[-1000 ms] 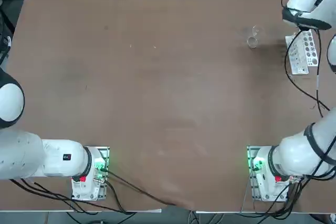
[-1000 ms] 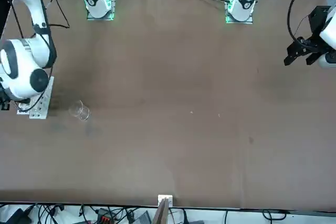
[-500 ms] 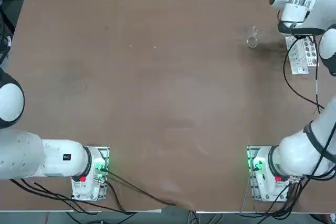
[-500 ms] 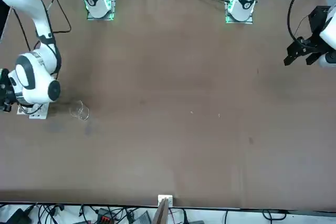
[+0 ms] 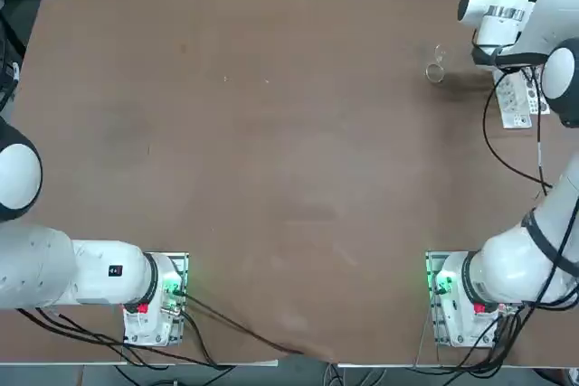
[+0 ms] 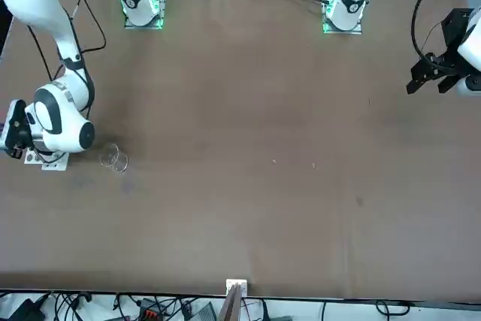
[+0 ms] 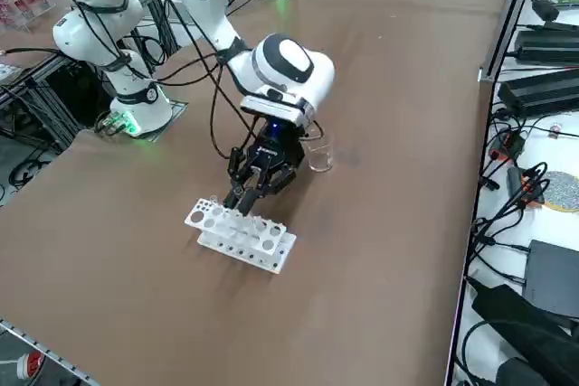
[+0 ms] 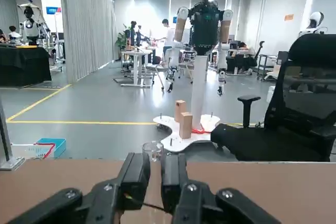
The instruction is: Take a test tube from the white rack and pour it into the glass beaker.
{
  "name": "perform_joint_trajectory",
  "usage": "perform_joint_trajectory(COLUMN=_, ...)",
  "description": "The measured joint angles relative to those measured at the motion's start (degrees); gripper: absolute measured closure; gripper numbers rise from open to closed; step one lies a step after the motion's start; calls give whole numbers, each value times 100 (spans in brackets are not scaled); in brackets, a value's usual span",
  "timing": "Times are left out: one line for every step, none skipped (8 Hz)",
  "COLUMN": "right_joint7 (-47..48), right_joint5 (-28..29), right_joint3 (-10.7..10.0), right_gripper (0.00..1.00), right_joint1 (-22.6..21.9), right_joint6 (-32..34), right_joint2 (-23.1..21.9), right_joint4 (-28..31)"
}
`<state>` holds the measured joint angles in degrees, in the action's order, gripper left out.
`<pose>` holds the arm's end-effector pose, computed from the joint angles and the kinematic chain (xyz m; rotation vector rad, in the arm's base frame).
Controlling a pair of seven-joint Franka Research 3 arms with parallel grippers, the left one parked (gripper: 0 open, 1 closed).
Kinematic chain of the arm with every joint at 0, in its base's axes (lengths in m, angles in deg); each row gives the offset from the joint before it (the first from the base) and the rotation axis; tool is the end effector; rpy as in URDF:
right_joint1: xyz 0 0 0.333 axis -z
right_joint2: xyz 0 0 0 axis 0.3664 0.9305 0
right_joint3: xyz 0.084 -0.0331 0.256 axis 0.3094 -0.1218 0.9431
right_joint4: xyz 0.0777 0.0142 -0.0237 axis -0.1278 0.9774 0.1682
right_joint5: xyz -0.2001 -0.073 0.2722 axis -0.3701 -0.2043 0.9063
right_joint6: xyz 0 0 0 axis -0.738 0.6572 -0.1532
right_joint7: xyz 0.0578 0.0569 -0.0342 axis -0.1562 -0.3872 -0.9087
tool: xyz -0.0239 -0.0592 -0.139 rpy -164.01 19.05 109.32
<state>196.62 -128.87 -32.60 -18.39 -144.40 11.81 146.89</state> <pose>0.5443 -0.1890 0.2412 1.2709 -1.3401 1.0735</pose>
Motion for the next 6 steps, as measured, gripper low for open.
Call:
perform_joint_trajectory(right_joint7=41, right_joint5=-9, right_joint3=2, right_gripper=81, right_joint1=-47, right_joint6=65, right_joint2=36, right_joint4=-1)
perform_joint_trajectory(right_joint7=55, right_joint5=-12, right_joint3=3, right_gripper=81, right_joint1=-88, right_joint6=102, right_joint2=49, right_joint4=-1)
perform_joint_trajectory(right_joint7=59, right_joint5=-13, right_joint3=3, right_gripper=81, right_joint1=-103, right_joint6=110, right_joint2=62, right_joint4=-2)
perform_joint_trajectory(right_joint7=97, right_joint5=-29, right_joint3=3, right_gripper=81, right_joint1=-101, right_joint6=113, right_joint2=88, right_joint4=-1)
perform_joint_trajectory(right_joint7=125, right_joint5=-59, right_joint3=2, right_gripper=81, right_joint1=-101, right_joint6=135, right_joint2=109, right_joint4=-2)
perform_joint_trajectory(right_joint7=150, right_joint5=-78, right_joint3=2, right_gripper=81, right_joint1=-101, right_joint6=150, right_joint2=124, right_joint4=-5)
